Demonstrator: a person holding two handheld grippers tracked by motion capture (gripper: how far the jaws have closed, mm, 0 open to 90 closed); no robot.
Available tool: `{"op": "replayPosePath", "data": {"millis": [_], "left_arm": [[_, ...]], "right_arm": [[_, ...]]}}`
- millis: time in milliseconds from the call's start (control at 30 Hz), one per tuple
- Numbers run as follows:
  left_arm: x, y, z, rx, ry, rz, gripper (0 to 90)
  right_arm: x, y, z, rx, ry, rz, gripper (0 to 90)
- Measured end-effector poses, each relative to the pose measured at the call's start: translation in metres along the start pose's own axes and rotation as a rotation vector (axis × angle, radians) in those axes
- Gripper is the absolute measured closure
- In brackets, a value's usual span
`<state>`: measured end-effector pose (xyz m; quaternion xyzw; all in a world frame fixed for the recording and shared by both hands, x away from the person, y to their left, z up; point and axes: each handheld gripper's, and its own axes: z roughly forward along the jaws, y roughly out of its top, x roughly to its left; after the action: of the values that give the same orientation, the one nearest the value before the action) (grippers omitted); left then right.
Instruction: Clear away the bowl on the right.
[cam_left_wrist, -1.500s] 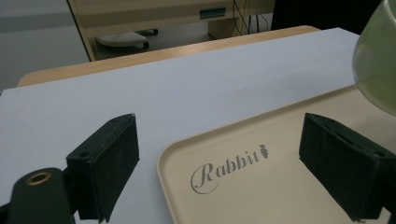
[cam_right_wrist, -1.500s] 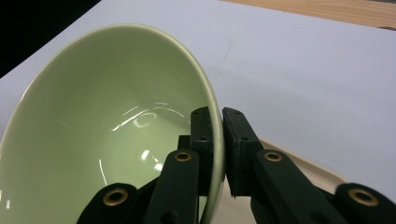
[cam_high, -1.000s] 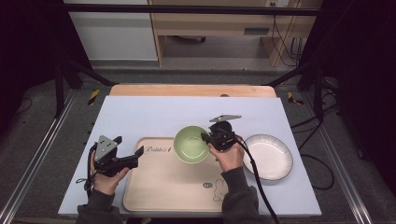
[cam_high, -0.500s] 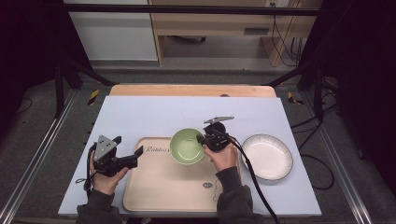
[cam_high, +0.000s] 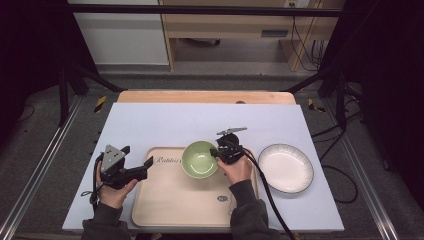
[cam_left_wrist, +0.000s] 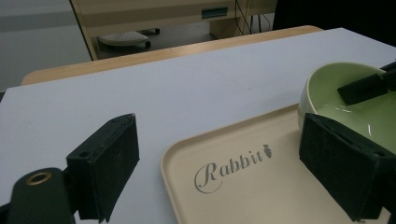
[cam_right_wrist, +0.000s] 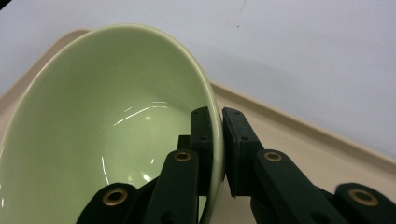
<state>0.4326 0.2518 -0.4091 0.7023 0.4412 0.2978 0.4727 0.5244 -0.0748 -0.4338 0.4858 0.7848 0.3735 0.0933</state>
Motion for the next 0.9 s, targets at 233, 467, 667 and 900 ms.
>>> {"op": "replayPosePath", "data": {"millis": [233,467,667,900], "left_arm": [[0.0001,-0.0002,0.0001,0.0,0.0,-0.001,11.7],[0.0001,-0.0001,0.0,0.0,0.001,-0.001,11.8],[0.0,-0.0001,0.0001,0.0,0.0,0.0,11.7],[-0.0002,-0.0002,0.0003,0.002,0.001,0.001,11.8]], "right_arm": [[-0.0002,-0.0021,0.0033,0.013,0.006,0.006,83.1],[0.0007,-0.0028,0.0059,0.024,0.004,0.006,83.1],[-0.0003,-0.0028,0.006,0.03,0.007,0.018,83.1],[-0.0043,-0.0044,0.0085,0.032,0.014,0.029,83.4]]}}
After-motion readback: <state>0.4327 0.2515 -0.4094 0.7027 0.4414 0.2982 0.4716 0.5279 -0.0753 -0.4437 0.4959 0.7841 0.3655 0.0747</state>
